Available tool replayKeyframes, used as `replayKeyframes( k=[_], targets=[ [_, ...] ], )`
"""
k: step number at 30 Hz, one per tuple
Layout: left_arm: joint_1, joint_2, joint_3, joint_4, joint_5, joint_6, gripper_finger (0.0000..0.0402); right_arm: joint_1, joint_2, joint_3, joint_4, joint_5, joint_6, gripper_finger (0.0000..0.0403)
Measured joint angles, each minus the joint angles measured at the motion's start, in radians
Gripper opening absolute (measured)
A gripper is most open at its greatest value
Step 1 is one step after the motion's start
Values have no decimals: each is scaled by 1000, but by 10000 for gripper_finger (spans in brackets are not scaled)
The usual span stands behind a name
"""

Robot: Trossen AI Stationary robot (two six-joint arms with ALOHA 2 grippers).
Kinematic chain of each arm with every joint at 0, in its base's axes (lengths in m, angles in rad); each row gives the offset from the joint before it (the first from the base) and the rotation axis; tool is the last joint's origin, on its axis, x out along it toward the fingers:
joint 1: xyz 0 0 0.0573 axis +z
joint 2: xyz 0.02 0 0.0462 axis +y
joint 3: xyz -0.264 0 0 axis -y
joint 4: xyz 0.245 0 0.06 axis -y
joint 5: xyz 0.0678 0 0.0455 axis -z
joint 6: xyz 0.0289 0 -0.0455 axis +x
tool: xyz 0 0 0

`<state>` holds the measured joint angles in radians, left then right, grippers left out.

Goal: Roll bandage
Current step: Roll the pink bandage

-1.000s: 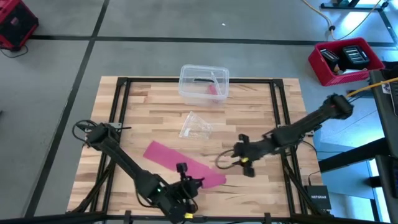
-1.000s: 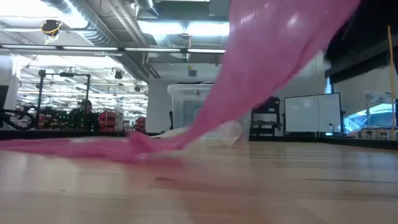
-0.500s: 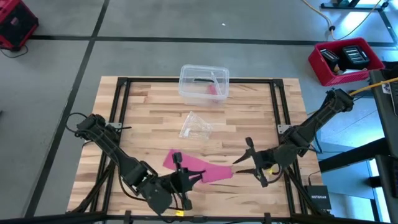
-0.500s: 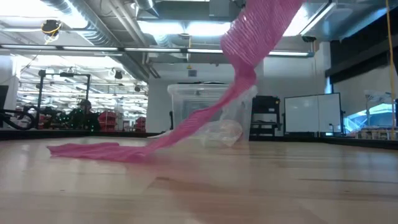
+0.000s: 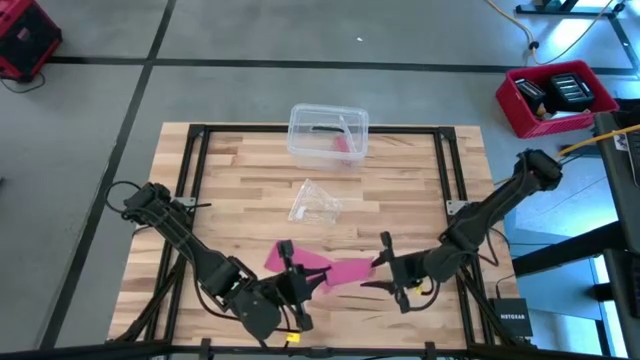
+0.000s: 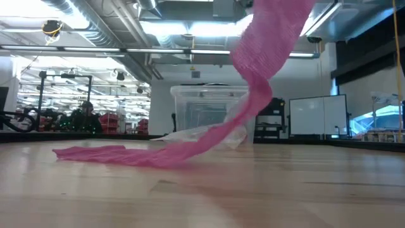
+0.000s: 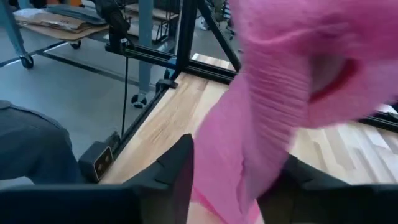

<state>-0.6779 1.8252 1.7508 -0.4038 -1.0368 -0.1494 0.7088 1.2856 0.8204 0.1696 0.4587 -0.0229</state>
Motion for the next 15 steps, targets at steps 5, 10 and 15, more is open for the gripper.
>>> replayKeyframes(
  k=[5, 10, 15],
  targets=[
    [-3, 0, 0, -41, -23, -7, 7, 70, 2, 27, 12, -52, 16, 18],
    [-10, 0, -6, -113, -23, -47, 5, 177, -4, 135, -20, -19, 3, 17],
    [-29, 0, -45, -154, 3, -73, 5, 237, -30, 318, -299, 116, -10, 9]
  ],
)
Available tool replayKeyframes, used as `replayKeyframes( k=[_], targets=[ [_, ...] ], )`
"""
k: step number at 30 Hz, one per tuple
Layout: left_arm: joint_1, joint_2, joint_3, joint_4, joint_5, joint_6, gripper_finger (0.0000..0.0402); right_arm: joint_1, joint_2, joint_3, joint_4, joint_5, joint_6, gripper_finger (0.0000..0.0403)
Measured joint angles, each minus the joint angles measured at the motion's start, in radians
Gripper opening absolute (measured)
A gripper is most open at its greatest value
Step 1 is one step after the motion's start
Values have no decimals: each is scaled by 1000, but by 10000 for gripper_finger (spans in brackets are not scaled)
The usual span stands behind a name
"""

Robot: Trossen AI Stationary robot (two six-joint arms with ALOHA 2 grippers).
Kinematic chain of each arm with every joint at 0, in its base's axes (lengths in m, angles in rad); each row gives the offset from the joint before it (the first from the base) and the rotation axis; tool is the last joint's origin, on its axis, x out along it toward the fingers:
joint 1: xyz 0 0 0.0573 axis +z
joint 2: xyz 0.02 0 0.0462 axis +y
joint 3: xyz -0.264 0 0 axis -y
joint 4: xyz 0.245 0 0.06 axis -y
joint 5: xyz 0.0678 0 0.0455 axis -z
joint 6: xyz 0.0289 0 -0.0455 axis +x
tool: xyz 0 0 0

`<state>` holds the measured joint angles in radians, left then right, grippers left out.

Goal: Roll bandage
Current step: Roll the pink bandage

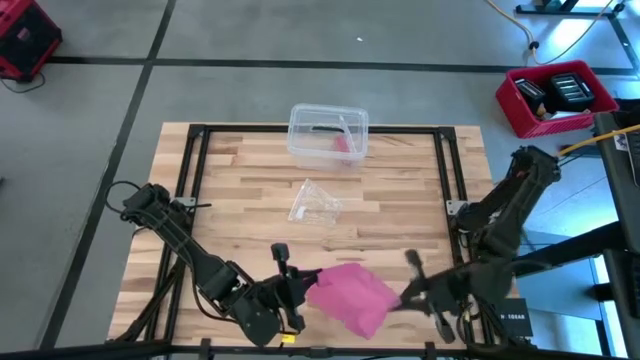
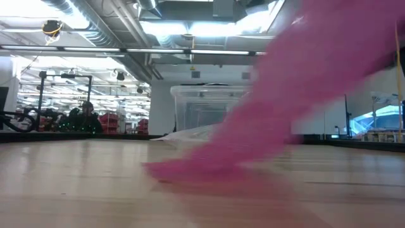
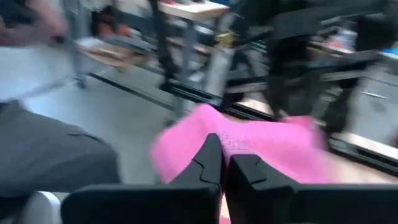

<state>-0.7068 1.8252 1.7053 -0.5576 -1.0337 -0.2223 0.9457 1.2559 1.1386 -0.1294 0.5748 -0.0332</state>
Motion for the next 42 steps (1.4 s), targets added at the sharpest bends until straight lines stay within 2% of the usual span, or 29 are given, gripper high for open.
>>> replayKeyframes(
  k=[3, 7, 11, 15, 17, 24, 27, 30, 34, 38, 42],
  targets=[
    [-24, 3, -19, -8, 33, -2, 5, 30, -22, 102, -178, 164, 1, 5],
    [-66, 6, -30, 31, 50, 35, 3, 27, -55, 186, -391, 316, 60, 5],
    [-116, 6, -30, 190, 73, 158, 5, -31, -90, 191, -582, 346, 182, 3],
    [-169, 5, -30, 437, 84, 414, 3, -101, -98, 143, -731, 289, 311, 3],
    [-188, 4, -25, 549, 84, 544, 3, -128, -98, 93, -728, 240, 325, 2],
    [-201, 1, 12, 980, -80, 1079, 4, -183, -94, -142, -393, -36, 277, 2],
    [-184, 0, 19, 1097, -103, 1241, 4, -182, -90, -209, -250, -107, 272, 6],
    [-160, 0, 24, 1116, -104, 1277, 9, -182, -78, -226, -189, -108, 318, 26],
    [-136, 0, 24, 1087, -103, 1246, 9, -181, -82, -190, -209, -82, 348, 88],
    [-124, 0, 24, 1036, -111, 1202, 5, -181, -113, -66, -362, -94, 352, 167],
    [-124, 0, 24, 1014, -122, 1183, 8, -181, -130, 87, -598, -201, 428, 234]
  ],
)
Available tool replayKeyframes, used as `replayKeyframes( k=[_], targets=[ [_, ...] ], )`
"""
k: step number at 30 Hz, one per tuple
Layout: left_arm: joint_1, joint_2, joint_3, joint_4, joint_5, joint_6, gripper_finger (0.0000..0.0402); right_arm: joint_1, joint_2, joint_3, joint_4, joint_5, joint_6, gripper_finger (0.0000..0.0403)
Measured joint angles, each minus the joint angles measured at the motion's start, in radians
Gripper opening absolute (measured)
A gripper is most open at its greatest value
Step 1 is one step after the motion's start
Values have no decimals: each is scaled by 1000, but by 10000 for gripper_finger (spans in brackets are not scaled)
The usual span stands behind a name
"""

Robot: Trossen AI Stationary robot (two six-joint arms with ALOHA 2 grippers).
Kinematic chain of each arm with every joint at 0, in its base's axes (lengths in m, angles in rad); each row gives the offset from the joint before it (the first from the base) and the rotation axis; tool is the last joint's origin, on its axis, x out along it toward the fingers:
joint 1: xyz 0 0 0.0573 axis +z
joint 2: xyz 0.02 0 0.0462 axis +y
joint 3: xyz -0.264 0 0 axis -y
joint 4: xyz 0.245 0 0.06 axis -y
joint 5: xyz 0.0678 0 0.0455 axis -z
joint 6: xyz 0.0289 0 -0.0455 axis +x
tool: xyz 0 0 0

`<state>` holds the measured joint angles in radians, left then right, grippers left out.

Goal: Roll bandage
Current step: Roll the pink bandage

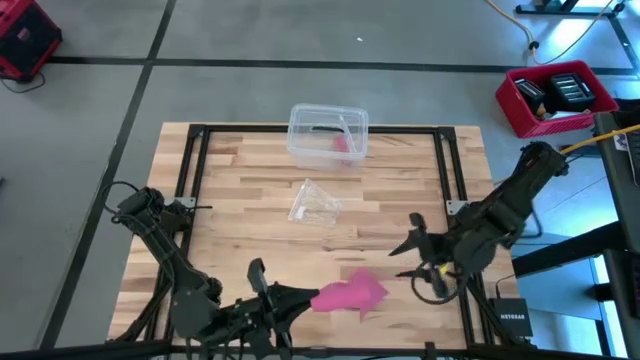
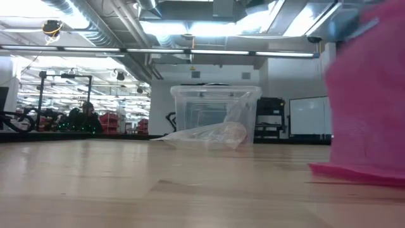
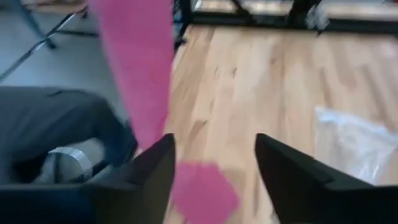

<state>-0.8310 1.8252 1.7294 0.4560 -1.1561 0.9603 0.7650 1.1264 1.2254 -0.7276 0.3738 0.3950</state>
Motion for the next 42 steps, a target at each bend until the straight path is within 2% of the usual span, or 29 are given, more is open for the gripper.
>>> replayKeyframes(
  k=[3, 6, 10, 14, 15, 18, 23, 28, 35, 39, 42],
  targets=[
    [0, 0, 0, -6, -41, -1, 10, 0, 0, 112, -173, -10, 68, 264],
    [7, 0, 0, -3, -89, 8, 11, 1, -2, 169, -228, 54, 118, 278],
    [31, 0, 0, -3, -186, -11, 11, 6, 4, 155, -141, 135, 80, 278],
    [70, 0, 0, -2, -399, -33, 10, 42, 33, 82, -35, 263, 13, 269],
    [80, -3, 0, -5, -413, -39, 9, 41, 45, 59, -8, 305, -4, 266],
    [99, -10, 9, 6, -399, -42, 5, 40, 80, -8, 41, 386, -7, 259],
    [121, -11, 33, 6, -396, -39, 9, 38, 154, -113, 128, 341, 82, 249],
    [142, -11, 33, -3, -392, -39, 13, 40, 245, -192, 252, 348, 168, 239],
    [151, -11, 33, -5, -385, -44, 13, 2, 398, -233, 384, 477, 284, 226],
    [151, -11, 33, -5, -385, -45, 16, -15, 430, -233, 497, 430, 327, 225],
    [151, -11, 33, -5, -384, -45, 16, -32, 422, -219, 452, 368, 449, 224]
  ],
)
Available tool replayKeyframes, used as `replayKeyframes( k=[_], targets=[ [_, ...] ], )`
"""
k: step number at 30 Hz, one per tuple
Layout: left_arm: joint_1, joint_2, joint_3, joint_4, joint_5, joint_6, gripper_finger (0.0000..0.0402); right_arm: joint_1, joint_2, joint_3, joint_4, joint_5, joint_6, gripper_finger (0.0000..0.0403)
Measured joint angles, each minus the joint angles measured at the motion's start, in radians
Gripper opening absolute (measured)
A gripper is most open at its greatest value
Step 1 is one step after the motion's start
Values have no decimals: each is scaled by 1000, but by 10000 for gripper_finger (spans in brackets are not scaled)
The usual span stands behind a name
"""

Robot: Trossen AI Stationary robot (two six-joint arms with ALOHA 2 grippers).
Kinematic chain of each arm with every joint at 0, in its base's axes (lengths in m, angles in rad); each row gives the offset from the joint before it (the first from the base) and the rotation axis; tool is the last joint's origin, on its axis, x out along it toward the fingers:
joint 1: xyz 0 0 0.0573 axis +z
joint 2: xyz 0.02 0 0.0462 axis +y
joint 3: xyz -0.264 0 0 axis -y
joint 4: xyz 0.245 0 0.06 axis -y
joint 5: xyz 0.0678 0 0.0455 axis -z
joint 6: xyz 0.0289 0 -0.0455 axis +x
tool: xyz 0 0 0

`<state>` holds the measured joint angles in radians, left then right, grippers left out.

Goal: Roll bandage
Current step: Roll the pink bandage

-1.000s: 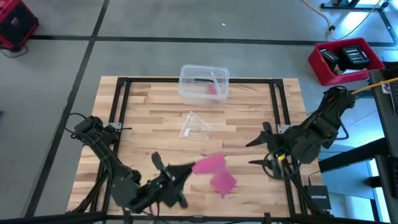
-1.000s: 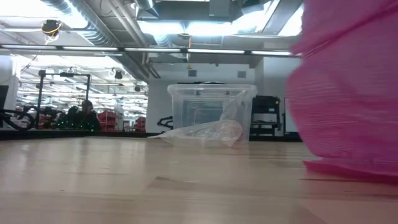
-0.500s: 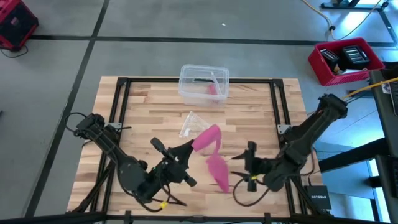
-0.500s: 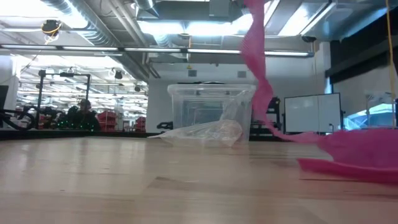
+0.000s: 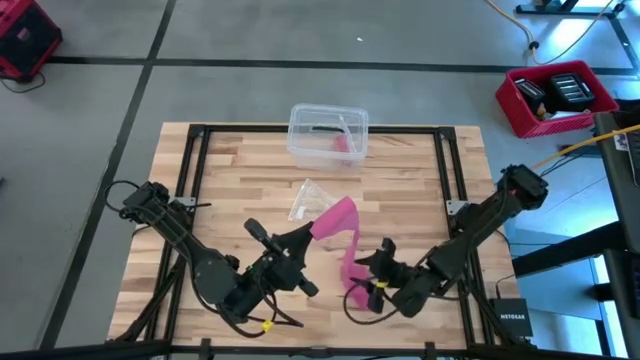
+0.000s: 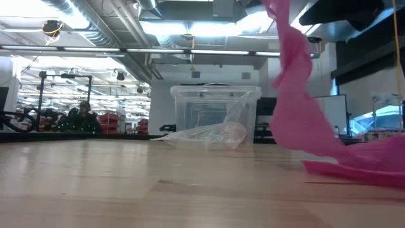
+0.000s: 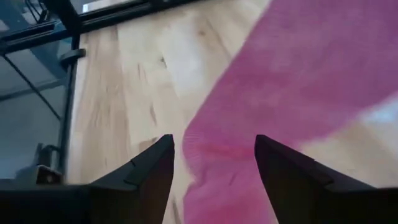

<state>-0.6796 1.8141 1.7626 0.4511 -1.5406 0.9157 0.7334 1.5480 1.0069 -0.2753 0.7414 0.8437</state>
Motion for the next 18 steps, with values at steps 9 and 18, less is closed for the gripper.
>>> replayKeyframes(
  k=[9, 18],
  targets=[
    [6, 1, 0, -1, 0, -1, 17, -1, -14, 129, -173, 70, 88, 224],
    [6, 1, 0, -52, 0, -28, 17, -91, -11, 132, -306, 190, 123, 224]
  ],
)
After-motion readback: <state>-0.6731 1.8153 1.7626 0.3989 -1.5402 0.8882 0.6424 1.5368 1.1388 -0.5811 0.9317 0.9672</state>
